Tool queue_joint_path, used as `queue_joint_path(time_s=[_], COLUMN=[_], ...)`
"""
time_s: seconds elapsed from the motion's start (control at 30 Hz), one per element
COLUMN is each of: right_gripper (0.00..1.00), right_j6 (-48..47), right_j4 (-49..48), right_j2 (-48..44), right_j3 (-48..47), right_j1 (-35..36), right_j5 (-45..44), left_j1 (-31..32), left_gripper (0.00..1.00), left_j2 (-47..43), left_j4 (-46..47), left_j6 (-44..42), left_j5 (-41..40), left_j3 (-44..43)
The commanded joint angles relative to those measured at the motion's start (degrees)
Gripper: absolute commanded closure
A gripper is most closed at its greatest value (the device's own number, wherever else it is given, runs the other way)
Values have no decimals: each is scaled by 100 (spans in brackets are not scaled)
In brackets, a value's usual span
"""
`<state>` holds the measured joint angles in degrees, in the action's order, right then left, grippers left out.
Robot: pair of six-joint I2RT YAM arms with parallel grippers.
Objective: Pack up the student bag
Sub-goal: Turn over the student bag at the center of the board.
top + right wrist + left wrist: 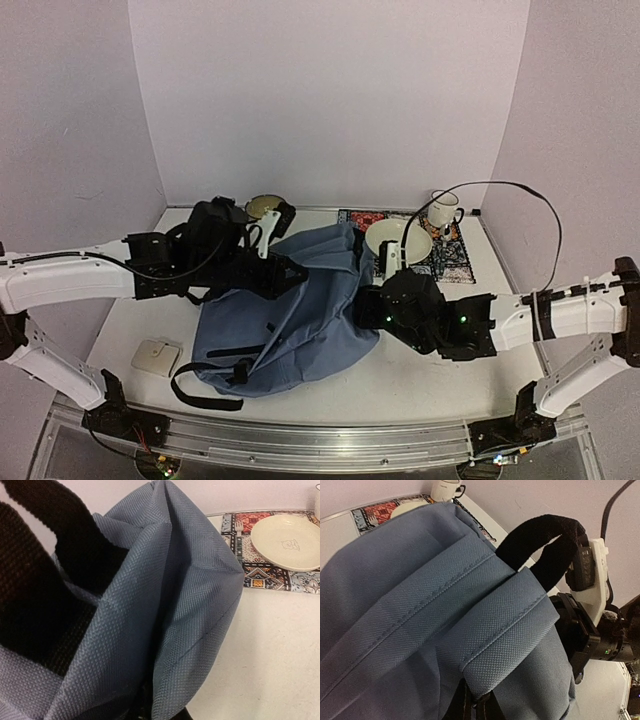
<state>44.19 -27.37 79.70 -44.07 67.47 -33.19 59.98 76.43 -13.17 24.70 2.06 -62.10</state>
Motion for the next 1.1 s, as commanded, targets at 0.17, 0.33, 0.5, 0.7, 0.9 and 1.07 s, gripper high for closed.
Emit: queue_joint_path(time_s=[0.17,0.33,0.5,0.7,0.9,1.07], right_gripper=[57,38,23,13,6,7], right_j6=[428,531,637,330,-241,-601], right_j4=[753,2024,3123,3803,3801,3518], right_j2=[-220,-884,-1636,-2373,-2037,-1061], right_j3=[447,449,424,128,-578,-1191], right_j1=[-199,-197,-197,-196,-192,-183], right_j5=[-481,-279,61,571,1182,1773], left_j1=[493,833,919,919,897,791], left_gripper=[90,79,61,41,34,35], left_j2=[1119,1854,1883,1170,518,103], left_j4=[1948,2168,2158,1960,742,130], left_j6=[1098,1279,1272,1216,1319,1636], left_j5=[1068,1124,1184,982,-150,-818], left_j3=[180,-207,-367,11,294,741])
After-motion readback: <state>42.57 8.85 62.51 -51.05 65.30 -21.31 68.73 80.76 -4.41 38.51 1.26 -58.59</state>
